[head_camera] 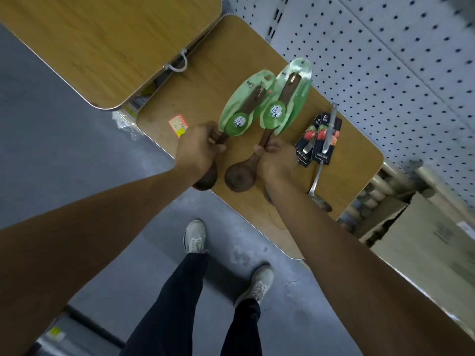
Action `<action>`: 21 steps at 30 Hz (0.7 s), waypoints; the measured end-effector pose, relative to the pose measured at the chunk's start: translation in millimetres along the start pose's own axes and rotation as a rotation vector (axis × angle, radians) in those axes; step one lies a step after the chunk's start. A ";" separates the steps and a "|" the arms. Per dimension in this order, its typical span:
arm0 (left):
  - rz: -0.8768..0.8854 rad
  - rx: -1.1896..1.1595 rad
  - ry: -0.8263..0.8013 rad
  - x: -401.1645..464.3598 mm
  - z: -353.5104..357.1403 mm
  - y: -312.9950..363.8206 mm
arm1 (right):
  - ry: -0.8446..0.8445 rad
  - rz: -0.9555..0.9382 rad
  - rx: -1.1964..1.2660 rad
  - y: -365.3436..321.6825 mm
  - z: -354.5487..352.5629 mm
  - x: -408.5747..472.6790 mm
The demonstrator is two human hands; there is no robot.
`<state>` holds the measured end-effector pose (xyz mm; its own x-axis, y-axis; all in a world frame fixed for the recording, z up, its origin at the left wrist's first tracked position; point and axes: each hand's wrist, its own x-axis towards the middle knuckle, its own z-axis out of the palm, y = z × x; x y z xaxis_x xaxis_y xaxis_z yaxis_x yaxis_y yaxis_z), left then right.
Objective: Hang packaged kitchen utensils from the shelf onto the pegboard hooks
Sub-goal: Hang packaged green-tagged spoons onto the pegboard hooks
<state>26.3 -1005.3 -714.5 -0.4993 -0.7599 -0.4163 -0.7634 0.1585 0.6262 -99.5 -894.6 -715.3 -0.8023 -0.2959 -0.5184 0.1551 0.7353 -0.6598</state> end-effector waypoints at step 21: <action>0.459 -0.150 0.151 -285.1 -85.6 182.3 | -0.067 -0.475 0.314 -37.6 -280.0 -218.3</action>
<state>64.5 -813.8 -425.2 -0.6964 -0.7175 0.0167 -0.4064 0.4134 0.8149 -91.6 -686.9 -425.0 -0.7892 -0.5949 -0.1523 -0.0414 0.2990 -0.9534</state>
